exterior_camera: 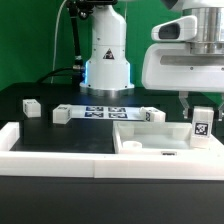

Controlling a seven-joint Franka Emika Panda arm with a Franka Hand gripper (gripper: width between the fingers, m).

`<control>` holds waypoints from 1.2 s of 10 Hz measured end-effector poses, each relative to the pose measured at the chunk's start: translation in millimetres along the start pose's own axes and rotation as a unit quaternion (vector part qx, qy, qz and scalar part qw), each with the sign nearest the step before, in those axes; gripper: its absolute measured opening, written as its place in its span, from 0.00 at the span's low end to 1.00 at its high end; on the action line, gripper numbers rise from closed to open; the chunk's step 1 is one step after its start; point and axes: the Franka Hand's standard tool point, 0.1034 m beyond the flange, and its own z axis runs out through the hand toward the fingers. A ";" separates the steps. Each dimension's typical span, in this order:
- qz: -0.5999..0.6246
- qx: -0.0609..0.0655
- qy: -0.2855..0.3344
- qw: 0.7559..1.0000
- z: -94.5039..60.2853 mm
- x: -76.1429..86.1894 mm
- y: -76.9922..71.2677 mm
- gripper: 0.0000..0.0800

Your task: Assemble one leg

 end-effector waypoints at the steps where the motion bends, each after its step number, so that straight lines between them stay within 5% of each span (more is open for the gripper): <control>1: 0.065 0.002 -0.002 0.998 0.7 0.3 1.0 0.36; 6: 0.351 0.005 0.010 0.936 1.8 0.6 0.6 0.36; 10: 0.378 0.011 0.003 0.926 2.0 1.1 1.1 0.37; 11: 0.360 0.011 0.003 0.933 2.0 1.1 1.1 0.67; 12: 0.331 0.011 0.003 0.944 1.6 1.6 1.2 0.67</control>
Offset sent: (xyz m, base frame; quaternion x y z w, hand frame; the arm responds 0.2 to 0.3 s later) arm -0.0046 0.0045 -0.0114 -0.0084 0.0077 0.2999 0.9539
